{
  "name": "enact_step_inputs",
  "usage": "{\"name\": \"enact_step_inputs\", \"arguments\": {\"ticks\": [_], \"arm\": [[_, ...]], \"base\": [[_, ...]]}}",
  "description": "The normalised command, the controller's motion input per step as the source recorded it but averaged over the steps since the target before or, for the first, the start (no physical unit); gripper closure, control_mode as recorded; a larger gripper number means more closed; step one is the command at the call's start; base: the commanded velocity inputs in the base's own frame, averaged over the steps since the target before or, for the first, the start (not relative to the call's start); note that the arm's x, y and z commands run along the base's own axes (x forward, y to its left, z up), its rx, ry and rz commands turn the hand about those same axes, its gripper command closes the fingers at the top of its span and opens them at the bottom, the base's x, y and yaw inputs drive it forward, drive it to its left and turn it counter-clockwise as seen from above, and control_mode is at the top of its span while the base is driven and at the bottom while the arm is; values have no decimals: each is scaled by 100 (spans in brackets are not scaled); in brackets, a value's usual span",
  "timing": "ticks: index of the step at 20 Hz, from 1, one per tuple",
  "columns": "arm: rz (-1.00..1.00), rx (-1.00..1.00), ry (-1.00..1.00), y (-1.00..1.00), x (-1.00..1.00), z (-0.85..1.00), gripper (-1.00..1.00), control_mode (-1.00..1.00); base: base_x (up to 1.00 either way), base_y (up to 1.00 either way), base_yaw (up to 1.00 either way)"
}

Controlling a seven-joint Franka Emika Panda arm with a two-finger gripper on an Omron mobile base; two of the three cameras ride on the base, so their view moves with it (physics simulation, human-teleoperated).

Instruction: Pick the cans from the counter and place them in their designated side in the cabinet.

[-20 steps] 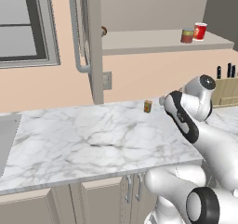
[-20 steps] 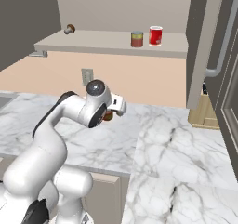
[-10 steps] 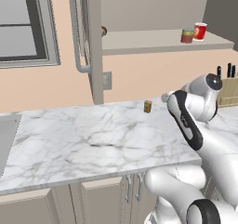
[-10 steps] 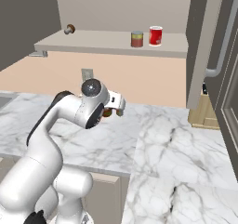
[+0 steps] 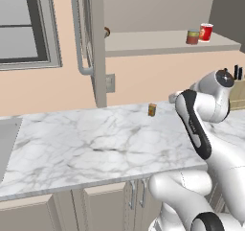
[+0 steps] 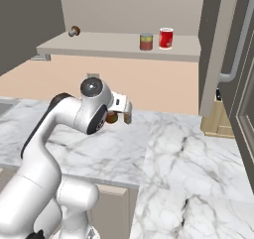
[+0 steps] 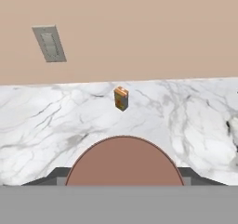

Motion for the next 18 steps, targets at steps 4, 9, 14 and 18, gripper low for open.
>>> {"name": "enact_step_inputs", "arguments": {"ticks": [4, 9, 14, 18], "arm": [[0, -3, 2, 0, -25, 26, 100, -100], [0, -2, 0, 0, -28, 31, 100, -100], [0, -1, 0, 0, -31, 38, 100, -100], [0, -2, 0, 0, -22, 39, 100, -100]], "base": [[0, 0, 0], [0, 0, 0], [0, 0, 0], [0, 0, 0]]}}
